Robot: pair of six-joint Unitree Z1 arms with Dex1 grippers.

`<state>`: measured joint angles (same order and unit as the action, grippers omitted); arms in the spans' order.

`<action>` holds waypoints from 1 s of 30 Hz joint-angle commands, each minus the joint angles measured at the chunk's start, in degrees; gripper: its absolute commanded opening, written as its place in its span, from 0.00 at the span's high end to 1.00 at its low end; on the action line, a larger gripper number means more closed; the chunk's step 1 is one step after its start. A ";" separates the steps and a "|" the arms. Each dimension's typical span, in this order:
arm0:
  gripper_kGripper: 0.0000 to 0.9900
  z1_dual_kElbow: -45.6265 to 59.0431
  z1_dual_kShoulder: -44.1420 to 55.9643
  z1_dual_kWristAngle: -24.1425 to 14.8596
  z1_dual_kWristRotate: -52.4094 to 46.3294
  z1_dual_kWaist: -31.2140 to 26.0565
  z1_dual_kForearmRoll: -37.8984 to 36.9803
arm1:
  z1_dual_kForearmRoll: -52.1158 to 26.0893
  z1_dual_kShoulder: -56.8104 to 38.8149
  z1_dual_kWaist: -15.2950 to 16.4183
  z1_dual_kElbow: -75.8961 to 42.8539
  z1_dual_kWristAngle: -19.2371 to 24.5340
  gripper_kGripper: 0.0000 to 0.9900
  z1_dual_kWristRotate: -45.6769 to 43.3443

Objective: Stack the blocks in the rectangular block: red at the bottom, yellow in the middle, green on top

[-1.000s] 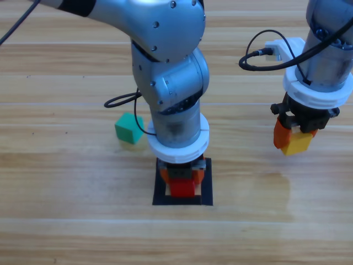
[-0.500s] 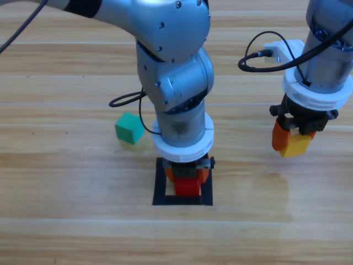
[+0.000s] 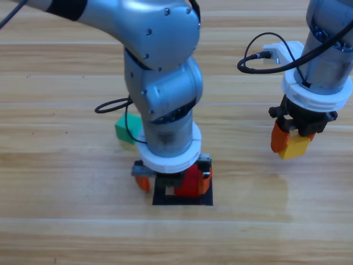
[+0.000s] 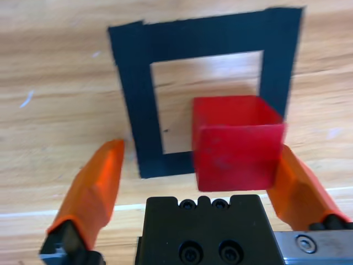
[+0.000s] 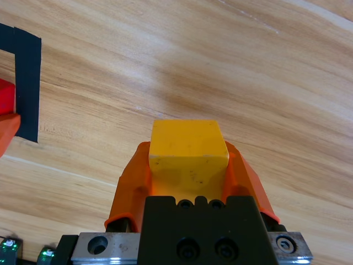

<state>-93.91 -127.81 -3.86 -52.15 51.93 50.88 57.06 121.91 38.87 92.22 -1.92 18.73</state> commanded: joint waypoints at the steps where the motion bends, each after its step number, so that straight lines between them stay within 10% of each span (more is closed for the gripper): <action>1: 0.00 1.53 5.03 -1.24 0.47 -0.25 -0.25 | -1.07 -2.73 -1.86 -1.61 -0.54 0.77 -0.54; 11: 0.00 -7.34 13.46 -1.77 3.81 -0.17 3.00 | -1.07 -4.14 1.21 -1.08 2.44 0.76 0.78; 22: 0.00 0.83 35.26 -13.11 16.91 -9.57 2.91 | 12.55 0.43 7.80 15.80 4.90 0.77 5.70; 30: 0.00 18.50 47.13 -3.53 42.04 -15.37 -16.86 | 13.08 6.41 9.74 22.21 -4.50 0.77 15.37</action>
<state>-76.59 -81.26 -11.23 -17.33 39.20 36.30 69.39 122.61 45.81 110.93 -3.02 32.88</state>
